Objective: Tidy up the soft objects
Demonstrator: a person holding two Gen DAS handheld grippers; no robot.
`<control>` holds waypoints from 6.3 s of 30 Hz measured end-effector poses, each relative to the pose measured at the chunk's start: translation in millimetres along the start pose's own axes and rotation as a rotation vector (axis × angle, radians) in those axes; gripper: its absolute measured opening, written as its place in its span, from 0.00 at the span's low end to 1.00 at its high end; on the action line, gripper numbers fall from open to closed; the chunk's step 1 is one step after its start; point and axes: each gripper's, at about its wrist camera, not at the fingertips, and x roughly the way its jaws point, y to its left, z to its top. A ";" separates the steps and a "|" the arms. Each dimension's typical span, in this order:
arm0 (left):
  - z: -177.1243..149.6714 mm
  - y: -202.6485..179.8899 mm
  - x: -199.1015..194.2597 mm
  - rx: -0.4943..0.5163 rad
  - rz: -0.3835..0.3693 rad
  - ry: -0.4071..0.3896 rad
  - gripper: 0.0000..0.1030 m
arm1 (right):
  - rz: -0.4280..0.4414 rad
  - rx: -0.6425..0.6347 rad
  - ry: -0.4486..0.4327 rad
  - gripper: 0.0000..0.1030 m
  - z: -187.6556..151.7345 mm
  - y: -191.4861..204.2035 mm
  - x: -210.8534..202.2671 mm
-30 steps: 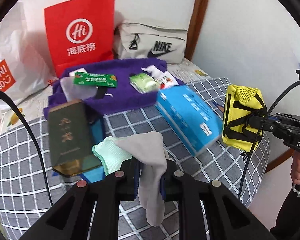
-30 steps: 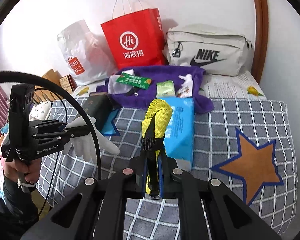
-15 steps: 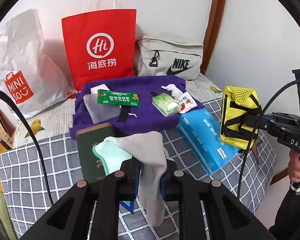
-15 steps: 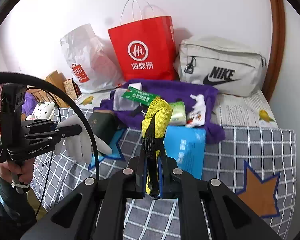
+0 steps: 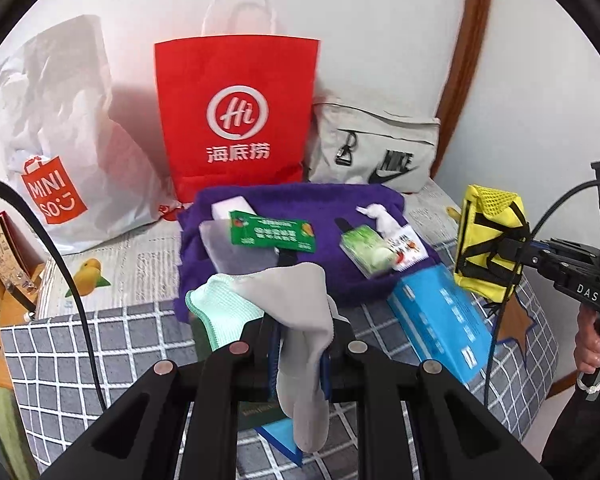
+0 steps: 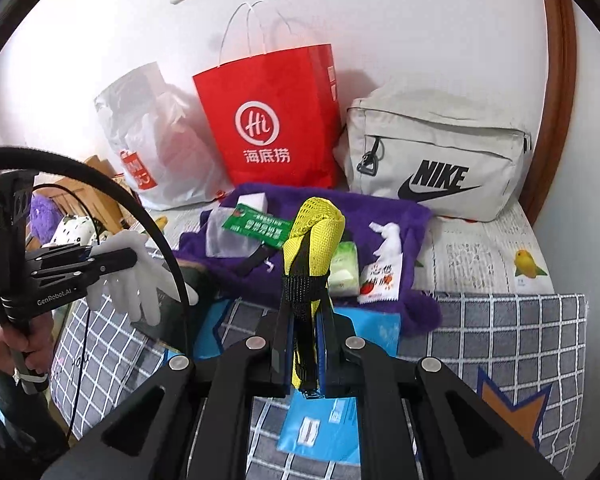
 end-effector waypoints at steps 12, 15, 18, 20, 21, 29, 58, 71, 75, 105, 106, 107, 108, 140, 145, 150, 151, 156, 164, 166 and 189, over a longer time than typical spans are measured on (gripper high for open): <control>33.8 30.5 14.2 -0.019 0.044 -0.019 0.15 | -0.052 0.003 0.020 0.09 33.7 -18.4 34.2; 41.6 33.0 23.5 -0.019 0.040 -0.013 0.15 | -0.054 0.011 0.032 0.09 40.0 -23.3 44.6; 49.0 36.1 34.4 -0.026 0.021 -0.007 0.15 | -0.056 0.017 0.039 0.09 46.4 -28.4 55.1; 53.3 36.6 41.4 -0.026 0.013 0.000 0.15 | -0.052 0.023 0.038 0.09 50.0 -31.2 60.4; 55.2 36.5 44.2 -0.025 0.012 0.001 0.15 | -0.050 0.026 0.036 0.09 52.6 -32.6 63.7; 76.5 35.4 63.3 -0.022 -0.013 -0.009 0.15 | -0.054 0.034 0.027 0.09 67.8 -38.3 82.2; 82.6 52.1 117.4 -0.040 -0.022 0.044 0.15 | -0.149 0.019 0.101 0.09 79.8 -55.4 163.1; 75.3 49.6 134.9 -0.026 -0.029 0.091 0.16 | -0.149 -0.015 0.141 0.10 74.4 -51.9 198.4; 75.3 48.5 135.1 -0.023 -0.031 0.094 0.17 | -0.123 -0.025 0.147 0.12 72.8 -47.2 202.4; 73.3 46.8 169.7 -0.122 -0.128 0.103 0.17 | 0.040 -0.042 0.141 0.44 71.5 -33.5 185.4; 72.9 45.6 171.2 -0.118 -0.129 0.105 0.17 | 0.035 -0.039 0.136 0.44 72.2 -34.4 184.2; 72.5 44.4 173.1 -0.115 -0.124 0.112 0.17 | 0.032 -0.035 0.131 0.44 73.0 -35.7 182.7; 72.0 43.3 175.5 -0.114 -0.116 0.121 0.17 | 0.032 -0.030 0.128 0.44 73.2 -38.2 180.7; 74.6 63.4 173.4 -0.151 0.133 0.132 0.74 | 0.021 -0.009 0.120 0.44 72.3 -42.2 172.2; 77.8 62.9 161.5 -0.138 0.179 0.122 0.81 | 0.004 -0.021 0.112 0.51 72.2 -38.4 169.1; 80.4 53.3 153.9 -0.107 0.158 0.119 0.82 | -0.028 -0.029 0.105 0.58 72.1 -33.2 164.4; 80.7 51.9 151.6 -0.107 0.148 0.119 0.82 | -0.036 -0.031 0.103 0.58 72.1 -32.4 162.5; 83.4 44.8 138.6 -0.096 0.124 0.109 0.82 | -0.053 -0.008 0.087 0.71 69.3 -27.8 147.8; 84.9 29.0 112.7 -0.039 0.162 0.100 0.92 | -0.048 0.016 0.015 0.87 50.4 -15.4 97.9; 85.9 23.2 103.6 -0.013 0.167 0.087 0.98 | -0.038 0.038 -0.009 0.93 45.0 -13.4 82.5; -3.0 -29.2 -36.1 -0.092 0.167 0.009 1.00 | -0.196 0.122 0.012 1.00 -60.5 22.3 -15.5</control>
